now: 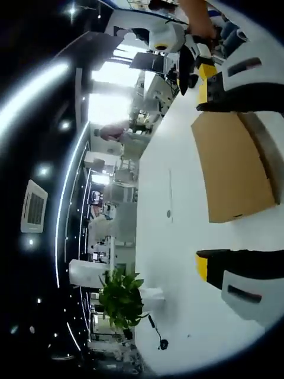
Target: Operate the shoe box by opening the lid, removing the specified soft item, and placing it in the target area until the item is outside and the box remains undamaged.
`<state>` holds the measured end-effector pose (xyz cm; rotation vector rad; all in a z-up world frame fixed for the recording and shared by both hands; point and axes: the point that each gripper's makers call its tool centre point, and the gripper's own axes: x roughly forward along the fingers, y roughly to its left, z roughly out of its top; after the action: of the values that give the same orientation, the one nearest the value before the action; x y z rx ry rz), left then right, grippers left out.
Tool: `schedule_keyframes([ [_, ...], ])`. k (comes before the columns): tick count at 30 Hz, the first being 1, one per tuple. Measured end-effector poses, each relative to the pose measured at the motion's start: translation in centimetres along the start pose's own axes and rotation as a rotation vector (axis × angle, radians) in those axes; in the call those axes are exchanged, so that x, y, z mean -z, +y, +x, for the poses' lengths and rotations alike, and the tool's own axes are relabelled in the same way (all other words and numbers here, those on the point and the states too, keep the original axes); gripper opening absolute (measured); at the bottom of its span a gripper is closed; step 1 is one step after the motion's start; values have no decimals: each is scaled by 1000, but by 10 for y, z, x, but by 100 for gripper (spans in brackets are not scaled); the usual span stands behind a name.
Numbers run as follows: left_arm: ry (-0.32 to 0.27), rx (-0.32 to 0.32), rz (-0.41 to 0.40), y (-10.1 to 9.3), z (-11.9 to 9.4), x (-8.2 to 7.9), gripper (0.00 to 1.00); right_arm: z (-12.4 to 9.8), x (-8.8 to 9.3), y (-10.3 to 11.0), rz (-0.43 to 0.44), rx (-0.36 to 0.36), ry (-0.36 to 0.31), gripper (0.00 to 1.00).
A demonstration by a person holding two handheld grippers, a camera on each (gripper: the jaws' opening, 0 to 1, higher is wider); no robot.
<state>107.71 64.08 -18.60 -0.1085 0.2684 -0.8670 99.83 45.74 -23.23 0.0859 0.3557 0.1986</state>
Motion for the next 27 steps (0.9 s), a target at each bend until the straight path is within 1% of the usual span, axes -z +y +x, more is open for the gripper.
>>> schedule_keyframes([
  [1,-39,10,-14,-4,-2,-12,99,-4,-13,-2,-17,7,-41,100],
  [2,-49,19,1,-6,-3,-17,99,-4,-13,-2,-17,10,-34,100],
  [3,-47,6,31,-6,-5,-22,99,-7,-19,-4,-22,19,-32,100],
  [4,-51,2,46,-6,-6,-26,100,-9,-26,-5,-13,14,-55,100],
  [5,-48,7,32,-3,-6,-26,100,-11,-38,-2,16,-8,-112,100],
  [6,-26,27,16,-6,-7,-26,100,-16,-56,-7,-20,15,-188,100],
  [7,-10,44,5,-11,-9,-30,100,-19,-64,-7,-42,21,-217,100],
  [8,9,35,10,-13,-13,-35,100,-22,-66,-4,-3,-5,-196,100],
  [9,16,35,15,-16,-14,-37,100,-23,-69,-6,24,1,-193,100],
  [10,18,47,20,-19,-17,-41,100,-24,-72,-8,53,8,-198,100],
  [11,13,52,23,-20,-20,-47,100,-27,-77,-5,107,-22,-212,100],
  [12,10,56,19,-21,-23,-52,100,-29,-81,-7,147,-18,-221,99],
  [13,4,70,19,-23,-24,-56,99,-32,-82,-11,163,1,-232,98],
  [14,15,84,21,-23,-25,-56,99,-34,-84,-5,182,-35,-242,97],
  [15,27,90,16,-23,-26,-55,99,-36,-79,-2,200,-67,-212,94],
  [16,53,98,22,-19,-30,-52,99,-37,-69,-5,210,-79,-156,89],
  [17,74,109,25,-15,-33,-49,99,-38,-66,-4,212,-92,-138,88],
  [18,88,116,24,-11,-37,-47,99,-38,-62,-2,206,-109,-103,90],
  [19,108,93,33,2,-42,-44,99,-39,-55,-8,190,-86,-54,96],
  [20,122,102,29,6,-44,-42,99,-39,-57,-8,174,-92,-67,100],
  [21,142,101,22,15,-49,-38,99,-41,-50,-16,170,-54,-26,100],
  [22,135,84,43,21,-50,-39,99,-42,-48,-23,169,-17,-18,100],
  [23,142,135,44,23,-53,-37,99,-44,-47,-26,183,-15,-21,100],
  [24,154,128,38,26,-54,-36,99,-45,-50,-29,188,-5,-38,100],
  [25,135,136,40,17,-50,-38,98,-47,-55,-30,207,-10,-67,100],
  [26,134,169,29,12,-50,-38,94,-52,-55,-42,215,-18,-72,99],
  [27,132,152,60,16,-51,-37,86,-55,-58,-47,210,-2,-88,97],
])
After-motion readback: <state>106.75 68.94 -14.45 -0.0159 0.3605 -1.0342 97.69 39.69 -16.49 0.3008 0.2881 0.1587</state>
